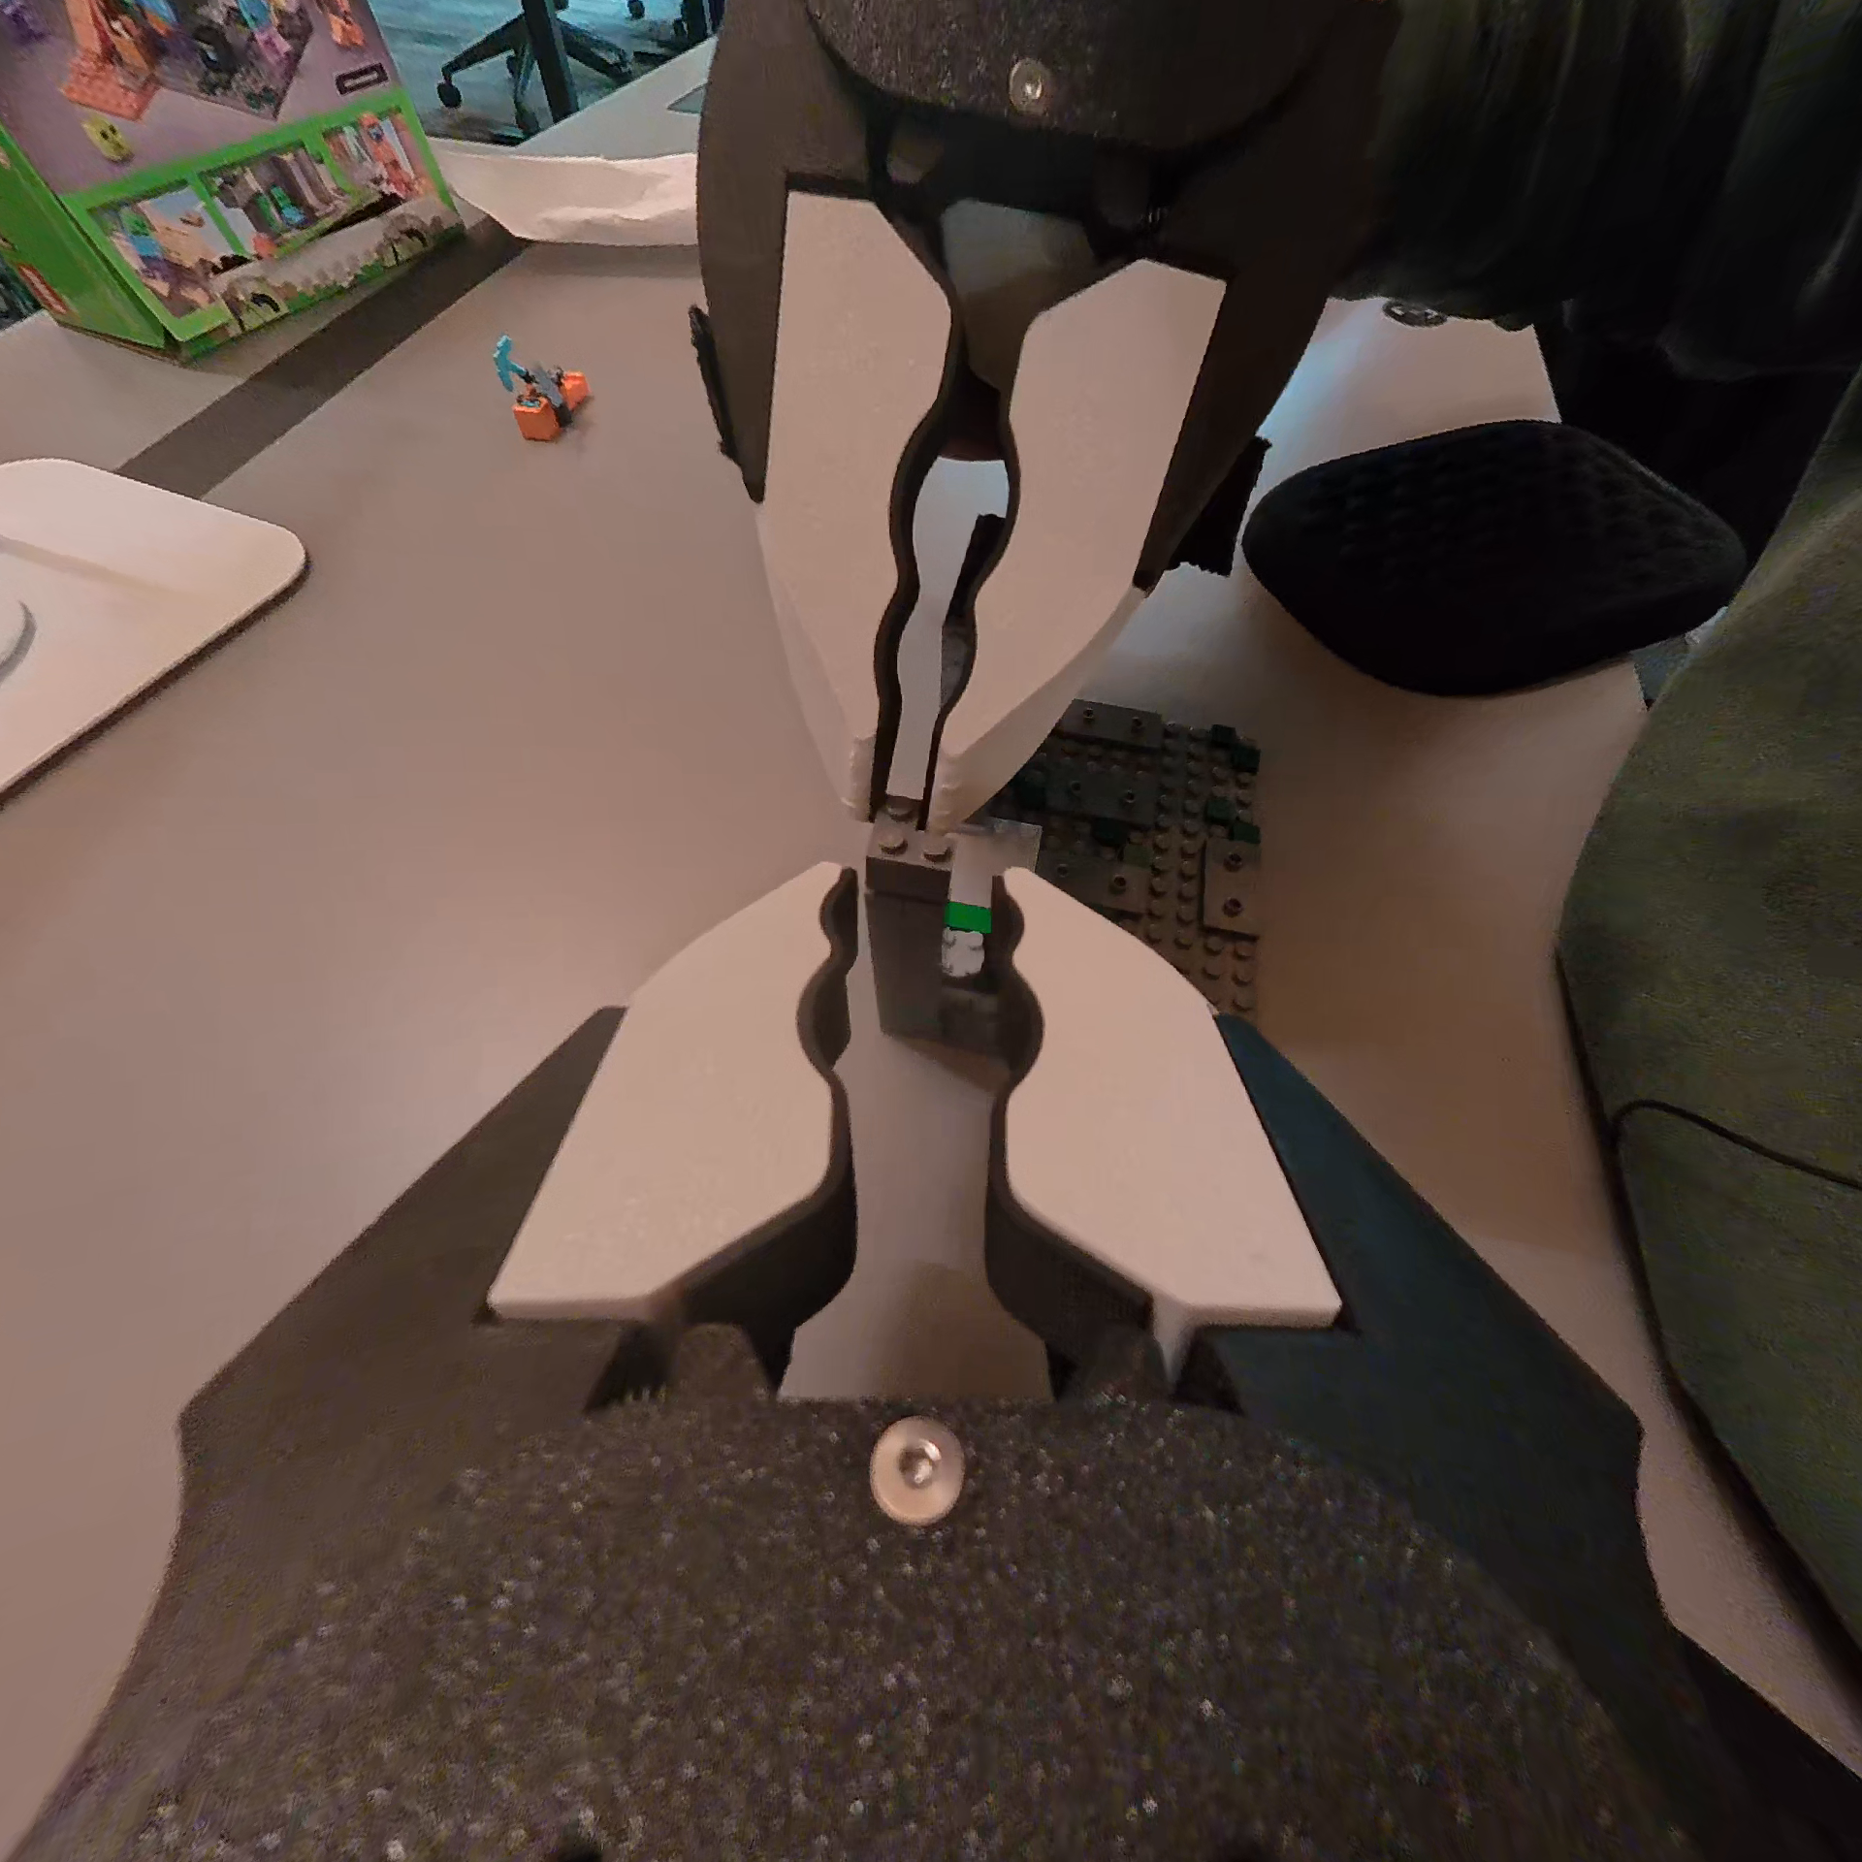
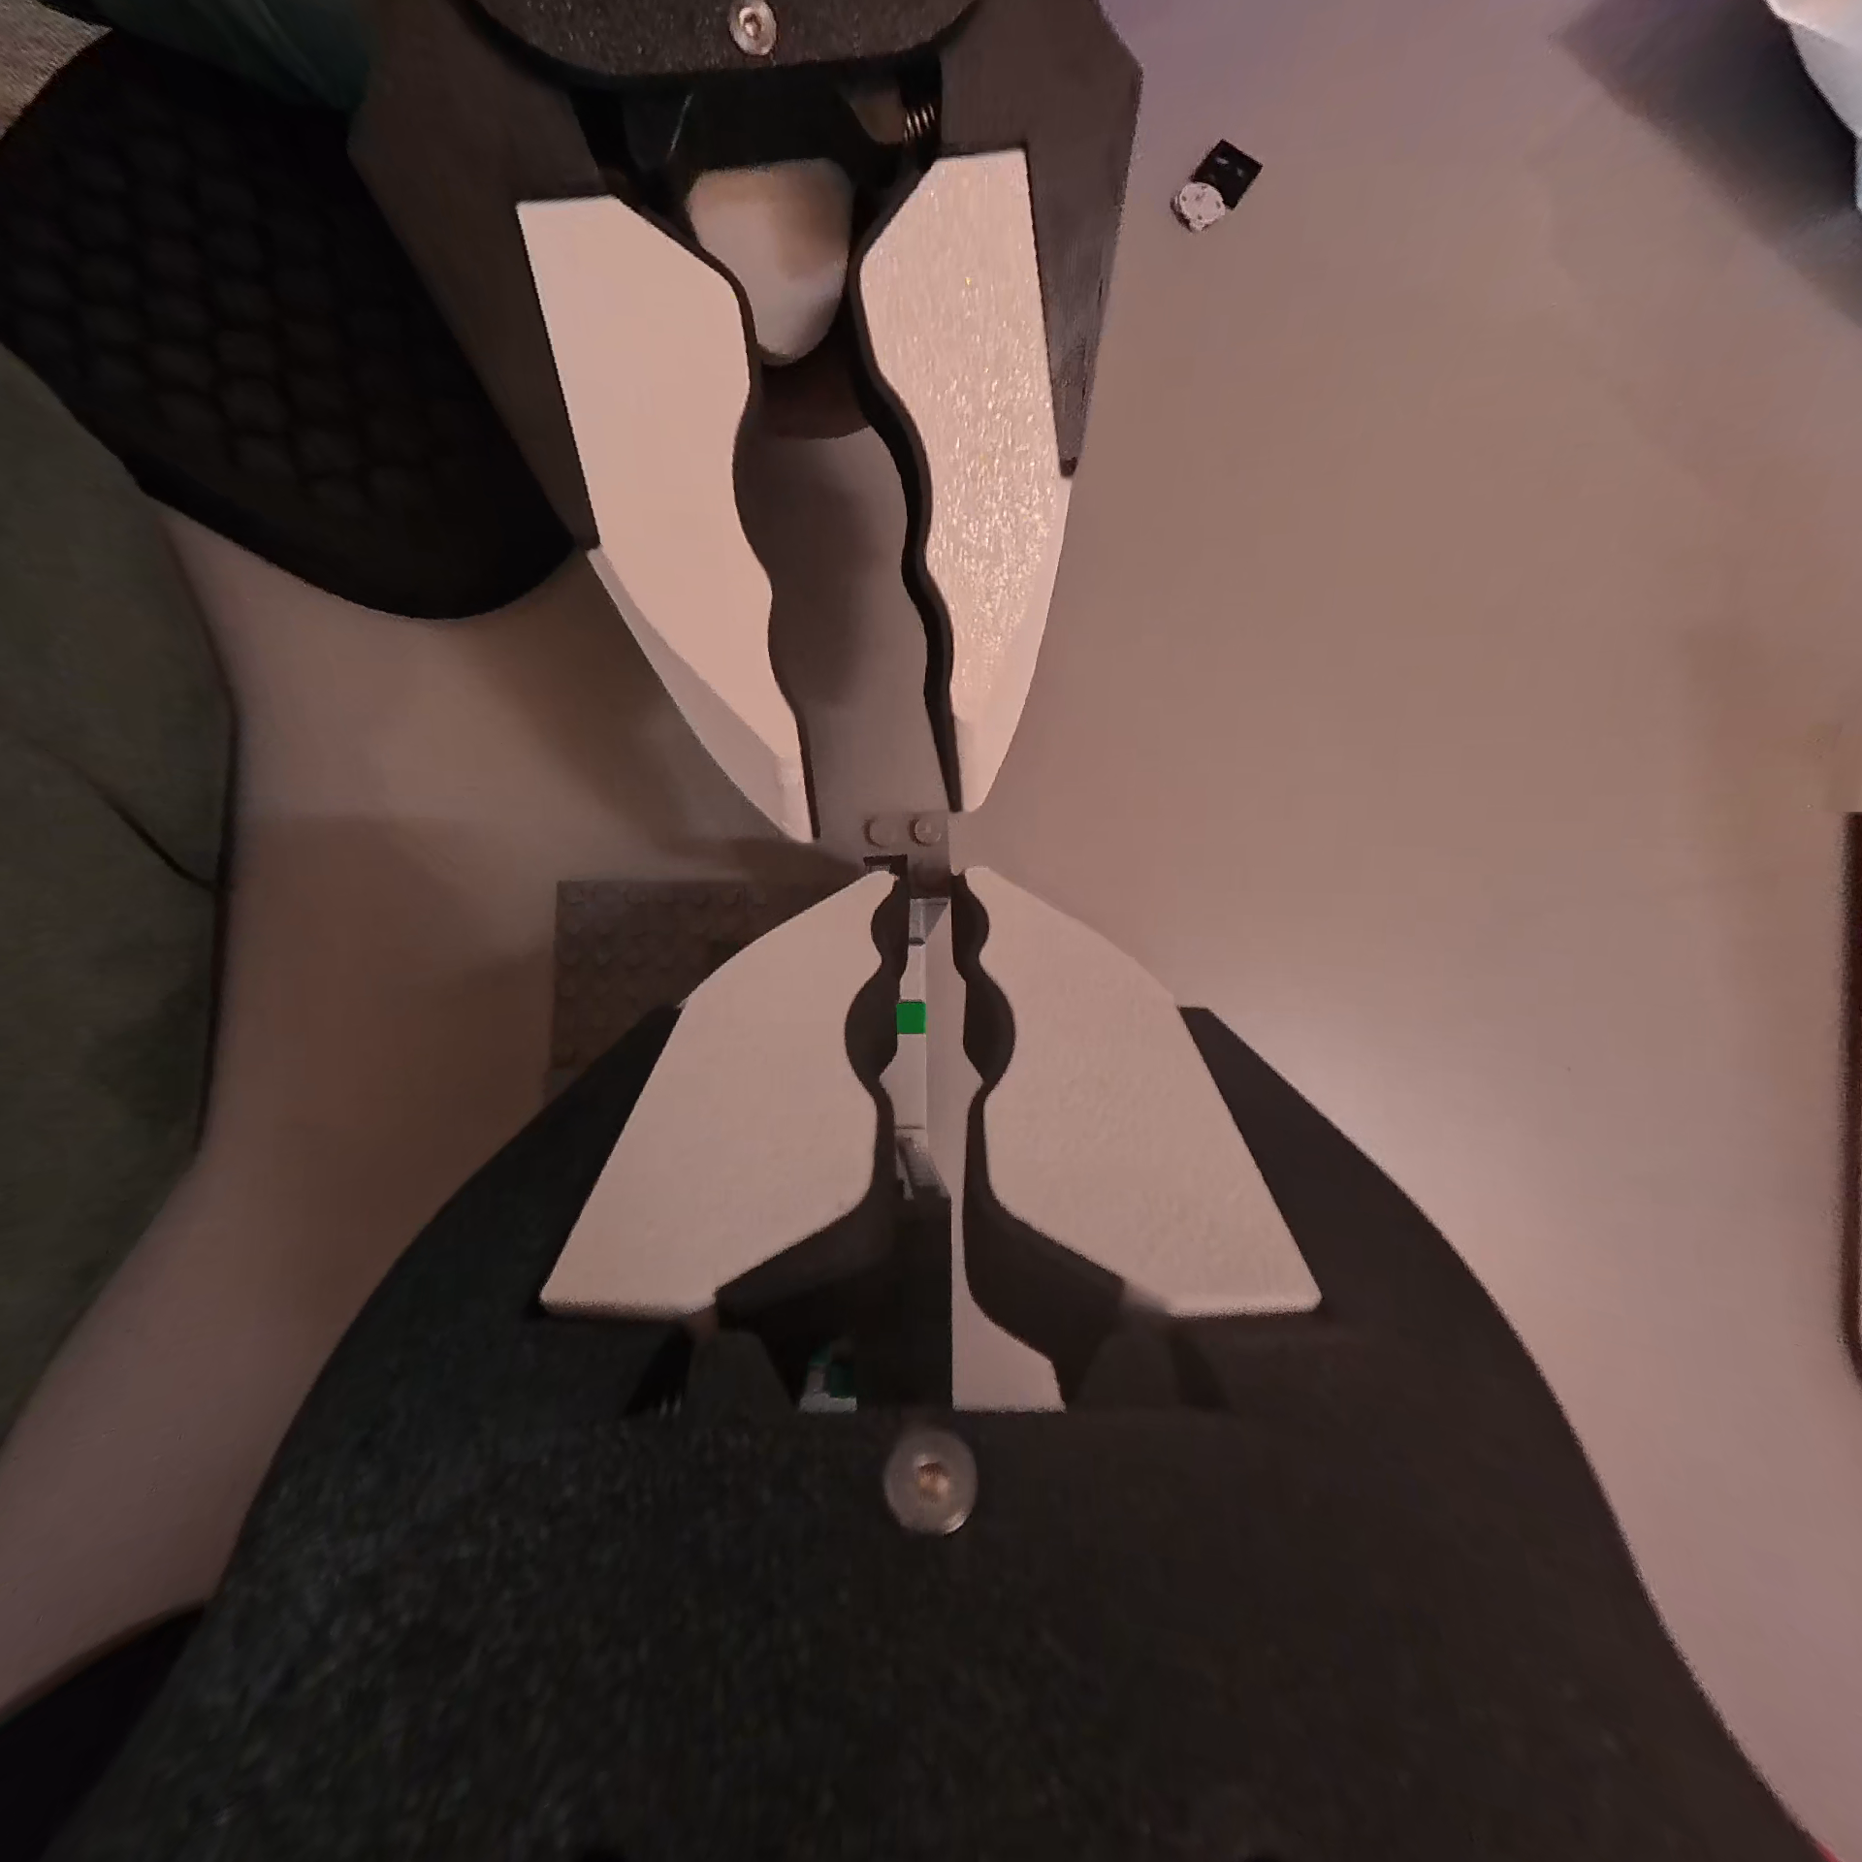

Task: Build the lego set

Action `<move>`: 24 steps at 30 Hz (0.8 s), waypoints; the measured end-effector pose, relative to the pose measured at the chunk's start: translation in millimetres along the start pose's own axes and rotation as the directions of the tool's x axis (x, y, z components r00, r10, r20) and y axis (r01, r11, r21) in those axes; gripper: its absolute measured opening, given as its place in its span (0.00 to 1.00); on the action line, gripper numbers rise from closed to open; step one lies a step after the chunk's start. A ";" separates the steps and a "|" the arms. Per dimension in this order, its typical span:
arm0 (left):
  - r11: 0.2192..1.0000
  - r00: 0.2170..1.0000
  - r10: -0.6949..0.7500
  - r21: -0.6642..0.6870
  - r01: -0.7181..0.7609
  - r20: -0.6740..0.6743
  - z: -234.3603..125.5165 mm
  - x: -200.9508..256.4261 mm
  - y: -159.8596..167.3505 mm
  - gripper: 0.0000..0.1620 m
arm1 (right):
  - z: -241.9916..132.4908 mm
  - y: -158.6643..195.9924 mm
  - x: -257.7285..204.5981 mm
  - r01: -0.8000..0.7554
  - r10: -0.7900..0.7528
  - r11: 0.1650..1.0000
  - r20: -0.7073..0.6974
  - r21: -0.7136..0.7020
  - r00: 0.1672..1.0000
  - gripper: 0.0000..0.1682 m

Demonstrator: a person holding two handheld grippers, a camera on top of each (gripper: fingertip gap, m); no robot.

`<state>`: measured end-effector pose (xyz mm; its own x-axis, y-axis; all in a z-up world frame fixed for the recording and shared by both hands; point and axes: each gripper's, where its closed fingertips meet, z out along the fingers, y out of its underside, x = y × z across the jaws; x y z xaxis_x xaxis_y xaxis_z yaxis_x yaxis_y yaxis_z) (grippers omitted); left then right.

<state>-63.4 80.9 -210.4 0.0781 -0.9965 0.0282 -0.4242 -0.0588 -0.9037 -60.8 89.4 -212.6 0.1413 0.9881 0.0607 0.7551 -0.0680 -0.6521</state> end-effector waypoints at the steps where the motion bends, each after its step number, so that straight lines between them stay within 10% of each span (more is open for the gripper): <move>1: 1.000 1.000 0.001 0.004 -0.001 0.005 -0.7 -0.8 -0.6 0.15 | 0.1 0.0 0.1 -0.002 0.002 1.000 -0.001 -0.003 1.000 0.04; 24: 0.998 0.998 -0.052 0.018 0.052 -0.018 2.5 -3.0 -3.7 0.10 | 0.5 -2.4 -0.1 -0.035 0.036 0.999 0.023 -0.023 0.999 0.05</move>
<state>-59.9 84.3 -208.1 0.0837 -0.9930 0.0830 -0.4032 -0.1100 -0.9085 -63.0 89.5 -211.4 0.1537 0.9879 0.0201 0.7643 -0.1059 -0.6361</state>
